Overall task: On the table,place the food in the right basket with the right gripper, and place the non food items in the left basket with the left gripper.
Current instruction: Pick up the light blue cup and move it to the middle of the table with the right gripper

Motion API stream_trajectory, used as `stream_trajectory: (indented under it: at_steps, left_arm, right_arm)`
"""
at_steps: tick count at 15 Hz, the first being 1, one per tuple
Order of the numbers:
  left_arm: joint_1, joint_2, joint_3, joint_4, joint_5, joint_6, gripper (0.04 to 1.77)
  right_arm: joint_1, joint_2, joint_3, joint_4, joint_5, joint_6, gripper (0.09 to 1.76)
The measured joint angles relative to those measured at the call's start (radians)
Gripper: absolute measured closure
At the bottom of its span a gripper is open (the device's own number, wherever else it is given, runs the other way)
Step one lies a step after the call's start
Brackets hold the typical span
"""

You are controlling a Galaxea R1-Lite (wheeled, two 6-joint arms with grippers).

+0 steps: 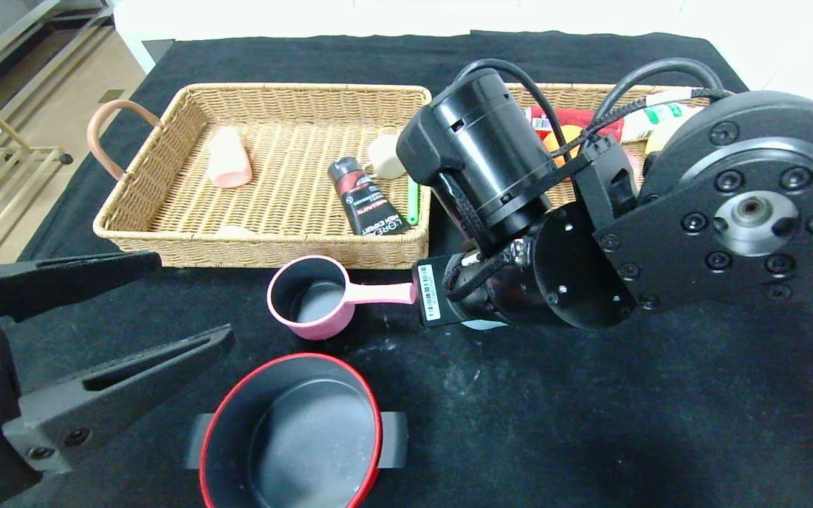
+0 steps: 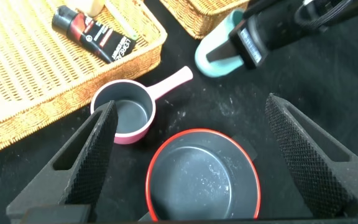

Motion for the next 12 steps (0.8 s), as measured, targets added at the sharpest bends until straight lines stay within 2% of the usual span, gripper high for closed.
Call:
stream_trajectory:
  at_steps: [6,7,9,12]
  left_arm:
    - [0.0,-0.009,-0.004,-0.002,0.0,0.0,0.09]
    - [0.0,-0.009,-0.004,-0.003,0.0,0.0,0.09]
    - [0.0,-0.011,-0.003,-0.003,-0.001,0.001,0.09]
    - [0.0,-0.015,-0.002,-0.001,-0.001,0.001,0.09]
  right_arm:
    - [-0.014,0.017,0.003,-0.011,-0.001,0.005,1.65]
    - [-0.013,0.017,0.003,-0.011,0.0,0.005,1.6]
    - [-0.013,0.017,0.003,-0.011,0.0,0.003,1.27]
    - [-0.014,0.013,0.004,-0.012,0.0,0.003,0.91]
